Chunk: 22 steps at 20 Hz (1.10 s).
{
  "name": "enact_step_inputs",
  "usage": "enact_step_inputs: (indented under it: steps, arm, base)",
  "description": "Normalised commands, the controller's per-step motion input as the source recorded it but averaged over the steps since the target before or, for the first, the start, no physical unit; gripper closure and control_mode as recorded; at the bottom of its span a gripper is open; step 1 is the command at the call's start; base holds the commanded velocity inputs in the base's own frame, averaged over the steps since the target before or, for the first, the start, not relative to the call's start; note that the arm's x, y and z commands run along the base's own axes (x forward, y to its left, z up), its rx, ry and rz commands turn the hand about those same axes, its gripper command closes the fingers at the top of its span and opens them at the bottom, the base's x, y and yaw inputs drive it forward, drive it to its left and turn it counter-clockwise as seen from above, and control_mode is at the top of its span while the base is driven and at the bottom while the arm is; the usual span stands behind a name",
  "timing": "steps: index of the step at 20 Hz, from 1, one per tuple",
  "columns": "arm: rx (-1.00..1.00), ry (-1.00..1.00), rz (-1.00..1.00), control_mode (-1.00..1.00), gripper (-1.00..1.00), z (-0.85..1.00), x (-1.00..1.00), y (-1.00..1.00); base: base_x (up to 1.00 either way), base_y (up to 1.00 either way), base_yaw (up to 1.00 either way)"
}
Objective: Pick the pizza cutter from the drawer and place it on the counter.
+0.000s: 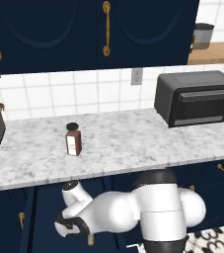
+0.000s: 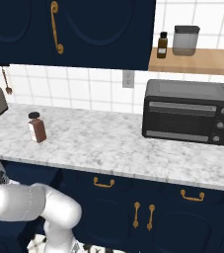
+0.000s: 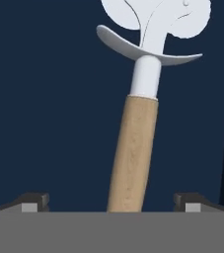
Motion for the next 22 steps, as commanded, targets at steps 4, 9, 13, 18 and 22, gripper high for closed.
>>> enact_step_inputs:
  steps: [4,9,13,18,22]
  arm:
    - [-0.01,0.00,0.00,-1.00,-1.00,-0.34,0.00,-0.04]
    - [0.00,0.00,0.00,-1.00,-1.00,-0.44,0.00,-0.21]
    - [0.00,-0.07,0.03,-1.00,1.00,-0.77,0.00,-0.09]
    - [0.00,-0.21,0.11,-1.00,1.00,-0.80,-0.70,-0.11]
    - [0.02,0.12,0.12,-1.00,1.00,0.25,-1.00,-0.04]
  base:
    - [0.00,0.00,0.00]
    - [0.00,0.00,0.00]
    - [0.00,0.00,0.00]
    - [0.00,0.00,0.00]
    - [0.00,0.00,0.00]
